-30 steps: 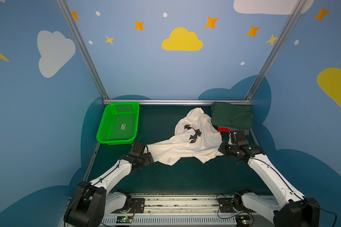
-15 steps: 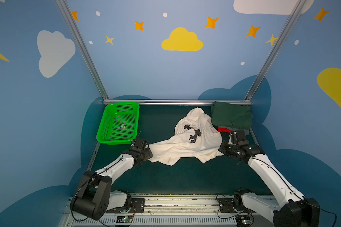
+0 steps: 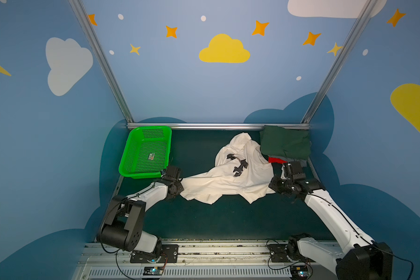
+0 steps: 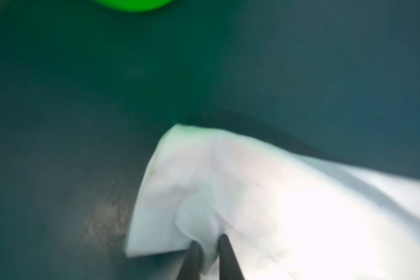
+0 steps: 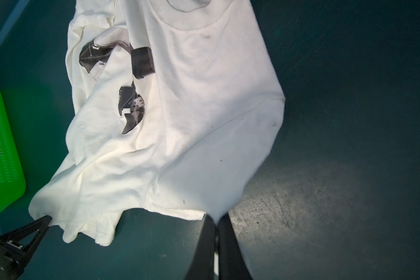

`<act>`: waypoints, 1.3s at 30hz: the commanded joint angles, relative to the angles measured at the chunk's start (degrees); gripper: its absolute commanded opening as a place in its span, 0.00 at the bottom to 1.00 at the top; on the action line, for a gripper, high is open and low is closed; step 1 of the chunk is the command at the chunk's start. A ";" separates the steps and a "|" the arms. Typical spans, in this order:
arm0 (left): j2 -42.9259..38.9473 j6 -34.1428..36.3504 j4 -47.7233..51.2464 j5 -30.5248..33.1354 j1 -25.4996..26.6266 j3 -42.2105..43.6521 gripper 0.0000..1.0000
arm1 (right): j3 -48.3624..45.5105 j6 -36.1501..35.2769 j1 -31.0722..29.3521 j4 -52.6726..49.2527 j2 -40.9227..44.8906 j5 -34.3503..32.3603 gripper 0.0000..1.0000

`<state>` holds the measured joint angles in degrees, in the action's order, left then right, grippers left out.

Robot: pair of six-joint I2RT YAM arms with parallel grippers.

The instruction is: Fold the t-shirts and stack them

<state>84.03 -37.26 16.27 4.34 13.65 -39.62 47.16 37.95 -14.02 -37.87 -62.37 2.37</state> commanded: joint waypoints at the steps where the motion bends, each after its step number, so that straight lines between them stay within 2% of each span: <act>1: -1.11 -0.11 2.62 -0.14 -0.08 -2.27 0.03 | 0.67 -1.33 0.17 1.08 -0.45 2.34 0.00; 11: -4.88 1.01 8.01 1.02 -0.09 -6.81 0.03 | 3.81 -2.67 0.13 2.51 -3.29 3.73 0.00; 16: -3.31 1.46 7.58 1.29 -0.20 -9.35 0.03 | 5.47 -1.58 0.14 6.79 -6.07 4.95 0.00; 20: 0.96 2.32 7.04 1.62 -0.37 -15.76 0.04 | 13.26 -2.40 0.28 8.53 -13.21 5.01 0.00; 25: 11.03 4.44 8.24 1.64 -1.79 -33.23 0.04 | 29.42 -4.53 1.33 10.94 -26.13 5.95 0.00; 28: 19.11 7.24 12.70 1.92 -3.37 -49.45 0.03 | 44.06 -6.07 3.19 8.26 -34.79 8.35 0.00; 32: 27.66 10.61 20.56 3.09 -4.86 -73.06 0.03 | 62.45 -9.21 3.86 2.29 -41.16 2.69 0.00; 35: 30.74 12.91 28.20 2.72 -4.83 -89.15 0.03 | 70.13 -11.86 4.05 -1.42 -40.04 1.22 0.00; 36: 30.30 13.34 29.34 2.78 -4.40 -91.80 0.04 | 70.17 -12.32 3.91 -1.53 -38.22 0.46 0.00; 37: 29.15 13.85 29.41 2.87 -3.90 -92.32 0.03 | 69.10 -12.49 3.95 -1.36 -36.12 -0.18 0.00; 39: 23.80 15.76 26.22 4.88 -1.68 -87.51 0.04 | 62.75 -12.66 3.83 1.50 -29.81 -1.57 0.00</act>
<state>113.89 -25.50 38.68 6.68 9.58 -128.31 113.06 27.70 -10.07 -35.35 -100.14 3.99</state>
